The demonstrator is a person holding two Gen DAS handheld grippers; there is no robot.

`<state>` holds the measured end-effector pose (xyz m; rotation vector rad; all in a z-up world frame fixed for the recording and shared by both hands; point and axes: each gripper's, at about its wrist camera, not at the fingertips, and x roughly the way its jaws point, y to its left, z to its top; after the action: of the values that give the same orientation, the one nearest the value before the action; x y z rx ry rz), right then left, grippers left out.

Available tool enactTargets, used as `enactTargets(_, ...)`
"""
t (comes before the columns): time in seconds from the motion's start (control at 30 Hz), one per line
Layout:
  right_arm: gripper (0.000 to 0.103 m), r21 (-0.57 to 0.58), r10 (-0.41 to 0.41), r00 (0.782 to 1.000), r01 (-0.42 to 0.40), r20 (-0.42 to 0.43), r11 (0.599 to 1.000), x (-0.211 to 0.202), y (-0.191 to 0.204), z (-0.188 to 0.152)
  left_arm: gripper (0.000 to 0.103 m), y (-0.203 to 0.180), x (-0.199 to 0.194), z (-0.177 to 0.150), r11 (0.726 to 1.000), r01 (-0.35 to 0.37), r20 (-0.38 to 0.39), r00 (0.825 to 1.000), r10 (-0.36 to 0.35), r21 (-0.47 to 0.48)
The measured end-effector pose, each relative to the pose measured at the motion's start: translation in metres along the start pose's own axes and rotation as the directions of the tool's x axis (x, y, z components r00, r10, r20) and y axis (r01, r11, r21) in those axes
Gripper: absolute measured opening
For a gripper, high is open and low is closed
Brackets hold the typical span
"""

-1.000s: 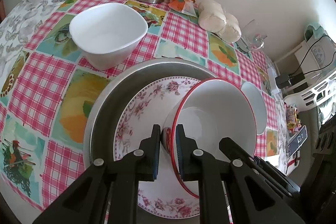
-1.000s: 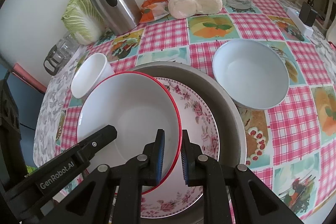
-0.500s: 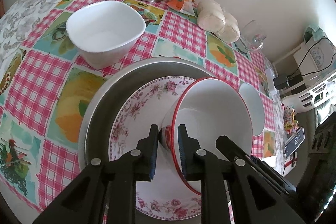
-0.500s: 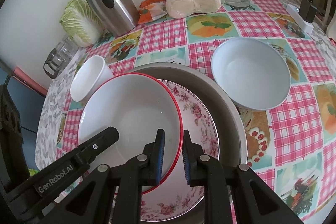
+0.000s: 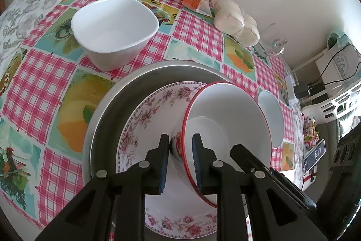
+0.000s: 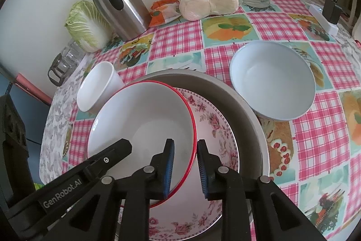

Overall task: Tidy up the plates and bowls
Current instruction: 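Lower the red-rim bowl with both grippers onto the floral plate in the basin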

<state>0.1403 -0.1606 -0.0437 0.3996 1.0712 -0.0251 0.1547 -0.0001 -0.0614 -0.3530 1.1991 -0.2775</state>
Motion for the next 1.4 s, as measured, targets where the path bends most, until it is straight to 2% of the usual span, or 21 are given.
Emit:
enactTargets(0.6, 0.025, 0.025, 0.026, 1.0, -0.026, -0.003, 0.999, 0.0023, -0.0036, 0.0023, 0.022, 0.0008, 0.0013, 0.0021, 1.0, 0.014, 0.002, 1.0, -0.014, -0.017)
enactTargets(1.4, 0.025, 0.017, 0.018, 1.0, -0.018, -0.005, 1.0, -0.0008, -0.0018, -0.0002, 0.027, 0.0024, -0.0033, 0.0029, 1.0, -0.015, 0.015, 1.0, 0.015, -0.014)
